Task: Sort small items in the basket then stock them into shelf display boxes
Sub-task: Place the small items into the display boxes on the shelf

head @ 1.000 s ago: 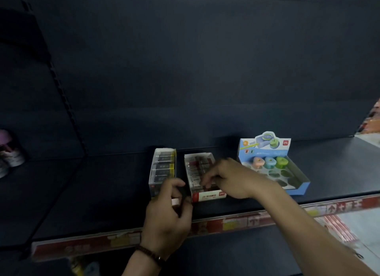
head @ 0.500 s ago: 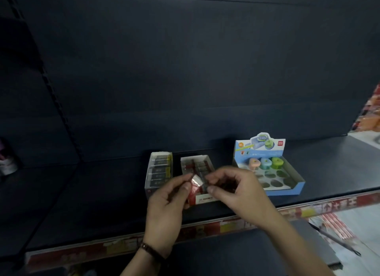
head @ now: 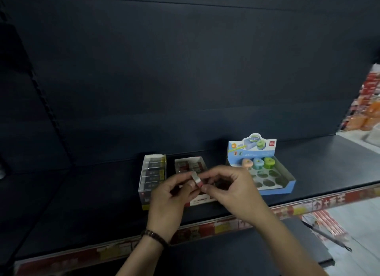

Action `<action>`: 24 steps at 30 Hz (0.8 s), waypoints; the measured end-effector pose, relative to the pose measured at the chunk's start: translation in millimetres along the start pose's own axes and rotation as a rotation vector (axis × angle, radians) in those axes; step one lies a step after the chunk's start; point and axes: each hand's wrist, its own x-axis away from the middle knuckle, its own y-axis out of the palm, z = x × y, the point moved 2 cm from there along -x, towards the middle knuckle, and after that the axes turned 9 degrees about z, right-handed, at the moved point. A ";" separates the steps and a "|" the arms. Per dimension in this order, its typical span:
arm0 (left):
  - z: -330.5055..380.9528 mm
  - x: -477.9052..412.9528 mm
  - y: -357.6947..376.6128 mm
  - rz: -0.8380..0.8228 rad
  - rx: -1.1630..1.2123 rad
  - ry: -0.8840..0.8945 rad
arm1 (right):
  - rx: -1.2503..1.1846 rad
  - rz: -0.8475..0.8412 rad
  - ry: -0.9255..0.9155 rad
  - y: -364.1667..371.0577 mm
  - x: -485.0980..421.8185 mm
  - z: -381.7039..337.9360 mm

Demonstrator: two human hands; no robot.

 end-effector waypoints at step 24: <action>-1.6 0.6 -12.3 0.026 -0.340 0.278 | 0.383 -0.151 -0.218 1.5 -15.9 19.6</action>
